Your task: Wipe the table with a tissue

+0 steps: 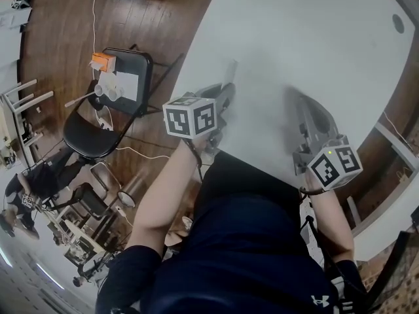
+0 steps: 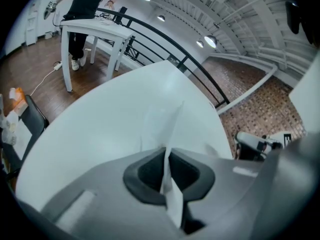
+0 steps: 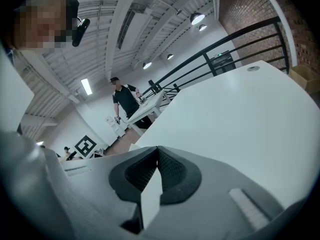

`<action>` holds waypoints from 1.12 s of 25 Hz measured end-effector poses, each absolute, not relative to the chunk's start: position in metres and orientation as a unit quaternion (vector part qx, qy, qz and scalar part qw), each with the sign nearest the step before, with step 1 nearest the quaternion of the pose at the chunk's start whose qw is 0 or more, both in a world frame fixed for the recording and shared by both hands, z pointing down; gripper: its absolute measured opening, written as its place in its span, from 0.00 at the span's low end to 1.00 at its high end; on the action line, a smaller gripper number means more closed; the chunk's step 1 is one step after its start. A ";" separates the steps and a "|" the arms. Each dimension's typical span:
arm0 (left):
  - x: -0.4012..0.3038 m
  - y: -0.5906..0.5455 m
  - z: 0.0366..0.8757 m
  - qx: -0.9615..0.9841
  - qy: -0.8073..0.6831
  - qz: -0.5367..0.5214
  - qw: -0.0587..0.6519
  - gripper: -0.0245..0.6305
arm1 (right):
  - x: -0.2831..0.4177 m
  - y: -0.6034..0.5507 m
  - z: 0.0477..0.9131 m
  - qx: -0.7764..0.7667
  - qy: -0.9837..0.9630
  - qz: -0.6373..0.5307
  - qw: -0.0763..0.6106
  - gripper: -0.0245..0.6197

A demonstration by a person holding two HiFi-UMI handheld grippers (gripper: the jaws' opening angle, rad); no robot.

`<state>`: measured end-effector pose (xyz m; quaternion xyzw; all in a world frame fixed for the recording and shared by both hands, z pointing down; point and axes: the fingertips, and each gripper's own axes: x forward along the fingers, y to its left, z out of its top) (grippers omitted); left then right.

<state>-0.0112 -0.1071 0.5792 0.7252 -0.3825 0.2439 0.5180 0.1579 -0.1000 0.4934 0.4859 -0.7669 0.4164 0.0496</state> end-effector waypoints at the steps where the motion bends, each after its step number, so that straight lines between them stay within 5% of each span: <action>1: -0.009 -0.106 0.579 0.726 -0.382 0.243 0.518 0.05 | 0.159 -0.099 0.493 0.486 -0.767 0.416 0.050 0.05; 19: 0.032 -0.095 0.547 0.748 -0.349 0.193 0.530 0.04 | 0.160 -0.100 0.486 0.480 -0.775 0.407 0.052 0.05; 28: -0.016 -0.060 0.481 0.749 -0.381 0.097 0.532 0.04 | 0.116 -0.094 0.450 0.443 -0.813 0.374 0.056 0.05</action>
